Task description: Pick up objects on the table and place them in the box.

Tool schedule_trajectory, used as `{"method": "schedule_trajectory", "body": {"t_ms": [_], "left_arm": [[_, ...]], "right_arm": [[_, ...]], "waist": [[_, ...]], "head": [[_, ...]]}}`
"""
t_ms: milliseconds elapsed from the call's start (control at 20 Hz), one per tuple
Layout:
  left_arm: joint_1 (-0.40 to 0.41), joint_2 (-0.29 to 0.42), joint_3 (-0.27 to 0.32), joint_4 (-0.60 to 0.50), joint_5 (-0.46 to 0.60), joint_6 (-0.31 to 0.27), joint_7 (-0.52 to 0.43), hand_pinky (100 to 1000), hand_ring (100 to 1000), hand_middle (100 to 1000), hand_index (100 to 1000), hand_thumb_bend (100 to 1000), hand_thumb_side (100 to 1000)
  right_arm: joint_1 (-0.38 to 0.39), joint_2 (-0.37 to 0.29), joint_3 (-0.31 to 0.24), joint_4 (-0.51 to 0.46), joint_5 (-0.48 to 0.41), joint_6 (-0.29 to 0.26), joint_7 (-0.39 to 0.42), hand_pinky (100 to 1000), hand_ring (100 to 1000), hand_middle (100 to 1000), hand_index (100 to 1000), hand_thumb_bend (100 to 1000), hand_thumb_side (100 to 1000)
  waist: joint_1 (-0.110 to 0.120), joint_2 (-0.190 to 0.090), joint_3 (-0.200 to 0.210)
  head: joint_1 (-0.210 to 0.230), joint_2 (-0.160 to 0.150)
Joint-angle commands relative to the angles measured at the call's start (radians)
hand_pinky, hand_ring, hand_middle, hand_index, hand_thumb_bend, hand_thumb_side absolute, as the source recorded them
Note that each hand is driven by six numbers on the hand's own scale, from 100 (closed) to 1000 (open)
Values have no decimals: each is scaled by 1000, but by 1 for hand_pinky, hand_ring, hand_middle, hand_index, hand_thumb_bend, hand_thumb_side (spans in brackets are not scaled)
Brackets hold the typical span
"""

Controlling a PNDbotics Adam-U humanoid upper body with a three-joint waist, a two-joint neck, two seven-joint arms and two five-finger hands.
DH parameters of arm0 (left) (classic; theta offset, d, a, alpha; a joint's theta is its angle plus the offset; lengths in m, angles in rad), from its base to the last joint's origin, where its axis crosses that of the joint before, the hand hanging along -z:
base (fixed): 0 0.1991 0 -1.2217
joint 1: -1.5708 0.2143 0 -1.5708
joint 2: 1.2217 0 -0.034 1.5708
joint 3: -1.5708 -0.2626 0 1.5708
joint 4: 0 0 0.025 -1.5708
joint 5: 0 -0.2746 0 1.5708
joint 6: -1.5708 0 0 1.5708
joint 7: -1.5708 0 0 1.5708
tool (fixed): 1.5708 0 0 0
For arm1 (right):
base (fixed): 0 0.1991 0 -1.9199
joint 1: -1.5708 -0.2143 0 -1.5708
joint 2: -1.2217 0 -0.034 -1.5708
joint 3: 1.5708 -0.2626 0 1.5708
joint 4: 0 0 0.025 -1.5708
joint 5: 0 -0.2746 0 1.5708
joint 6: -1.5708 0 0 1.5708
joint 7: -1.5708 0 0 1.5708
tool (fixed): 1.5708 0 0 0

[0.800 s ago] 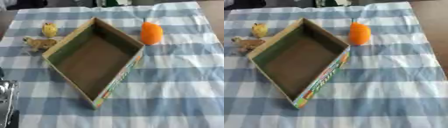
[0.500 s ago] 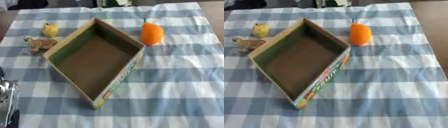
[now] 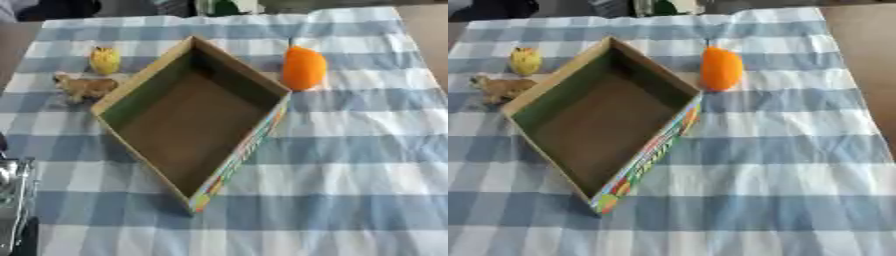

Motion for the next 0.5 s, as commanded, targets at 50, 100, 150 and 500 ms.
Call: {"method": "schedule_trajectory", "body": {"t_ms": [50, 100, 150, 500], "left_arm": [[-2, 13, -5, -19, 2, -1, -5, 494, 570, 584, 712, 100, 776], [-1, 13, -6, -19, 2, -1, -6, 494, 570, 584, 712, 100, 776], [-1, 13, -7, -19, 2, -1, -7, 494, 570, 584, 712, 100, 776], [4, 14, -11, -19, 5, 2, -13, 493, 569, 584, 710, 100, 777]], "right_arm": [[-43, -68, 28, 22, 71, -3, 46, 748, 889, 667, 845, 255, 761], [-55, -78, 37, 31, 89, -6, 58, 748, 890, 670, 846, 261, 768], [-67, -88, 46, 40, 106, -9, 71, 750, 890, 678, 846, 278, 782], [-150, -144, 109, 111, 192, -39, 159, 751, 887, 691, 843, 295, 805]], "waist": [[-2, -26, 3], [-2, -26, 4], [-2, -26, 5], [-3, -23, 7]], "head": [[-8, 21], [-9, 24], [-11, 25], [-25, 25]]}}
